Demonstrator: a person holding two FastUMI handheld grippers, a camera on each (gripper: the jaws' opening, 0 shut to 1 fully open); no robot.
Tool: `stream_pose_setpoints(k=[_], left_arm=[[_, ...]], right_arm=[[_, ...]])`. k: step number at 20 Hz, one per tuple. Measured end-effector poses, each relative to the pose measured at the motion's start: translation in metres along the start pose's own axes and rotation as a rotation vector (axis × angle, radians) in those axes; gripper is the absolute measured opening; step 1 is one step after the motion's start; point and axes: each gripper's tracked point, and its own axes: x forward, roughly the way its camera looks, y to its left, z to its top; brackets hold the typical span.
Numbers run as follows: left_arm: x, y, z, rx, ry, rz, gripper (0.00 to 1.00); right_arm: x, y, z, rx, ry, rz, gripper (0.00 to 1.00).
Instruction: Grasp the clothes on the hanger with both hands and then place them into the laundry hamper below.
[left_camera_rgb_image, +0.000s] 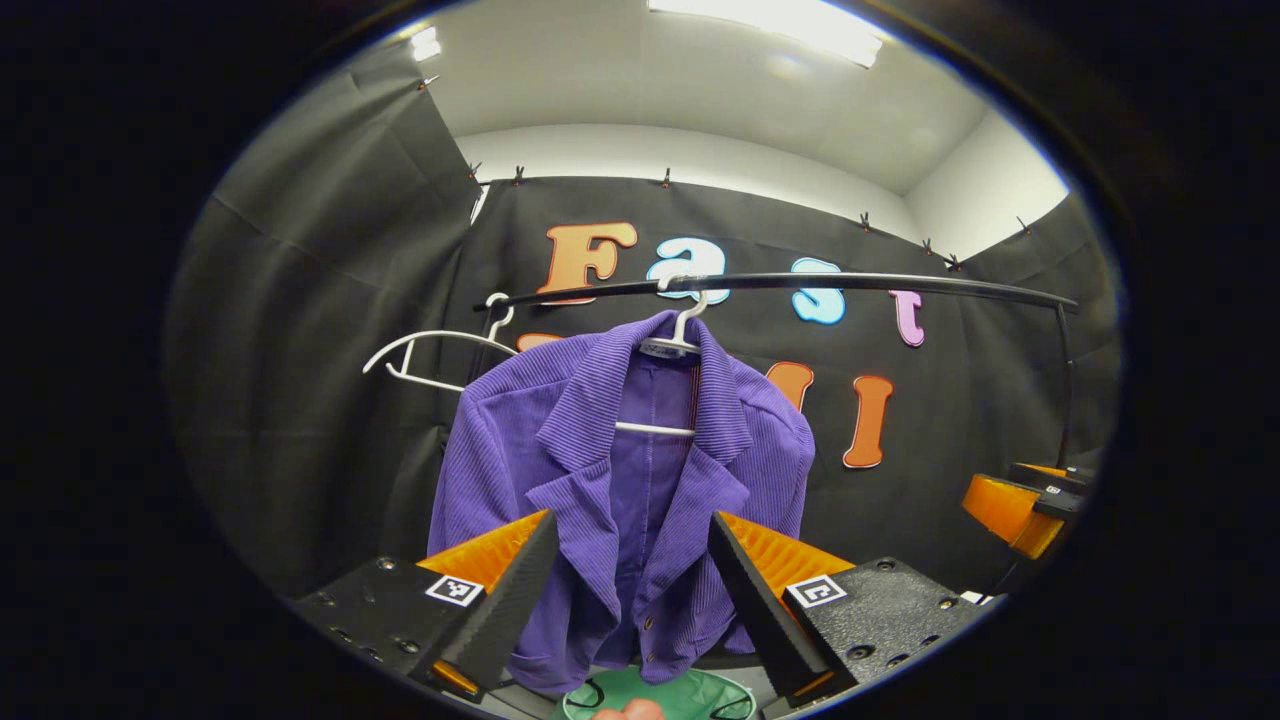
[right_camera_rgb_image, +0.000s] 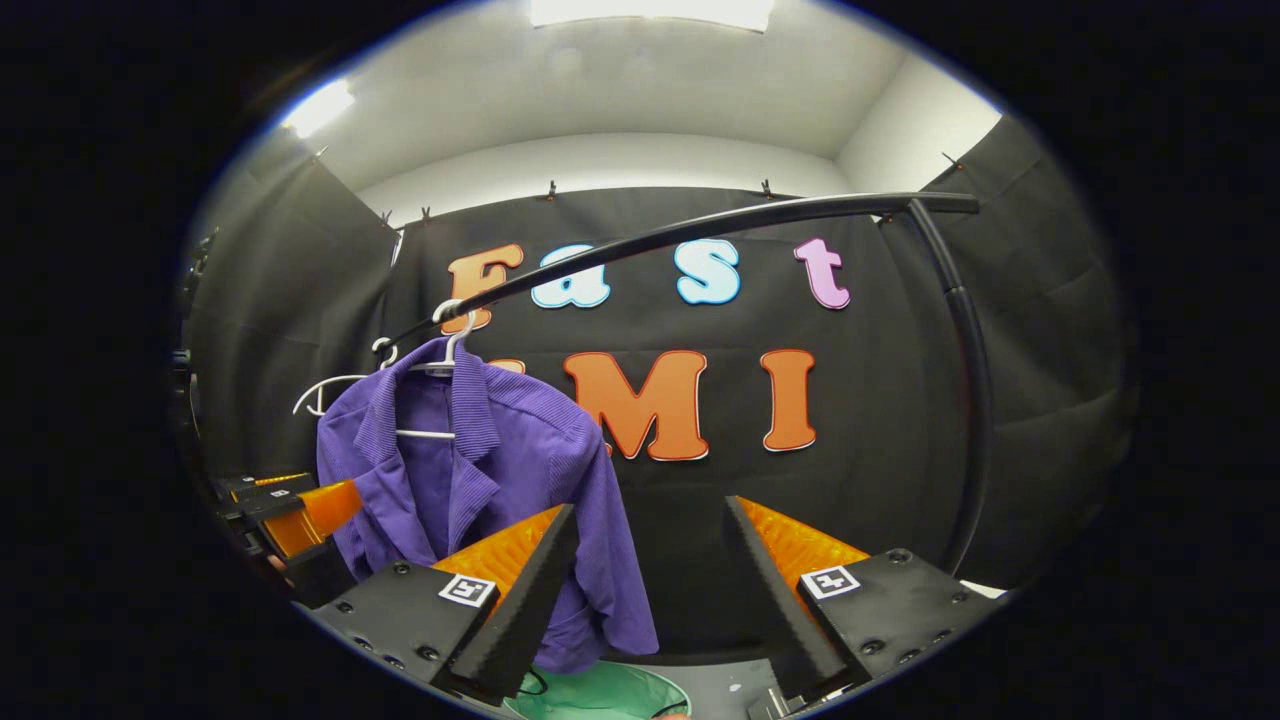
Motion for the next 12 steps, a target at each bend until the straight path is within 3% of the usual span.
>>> stream_pose_setpoints(k=[1,3,5,6,12], left_arm=[[0.001,0.003,-0.002,-0.005,0.004,0.001,0.95],[0.004,0.011,-0.004,-0.009,0.011,0.007,0.95],[0.004,0.021,-0.006,-0.007,0.018,0.019,0.92],[0.003,0.027,-0.006,-0.006,0.018,0.024,0.95],[-0.004,0.067,0.002,-0.006,-0.006,0.075,0.95]], right_arm=[[0.003,0.004,-0.003,0.000,0.007,0.006,1.00],[0.007,0.017,-0.004,0.005,0.009,0.028,0.95],[0.015,0.032,-0.003,0.006,0.005,0.060,1.00],[0.020,0.040,-0.003,0.006,0.000,0.077,0.95],[0.070,0.107,-0.033,0.047,0.036,0.211,0.95]])
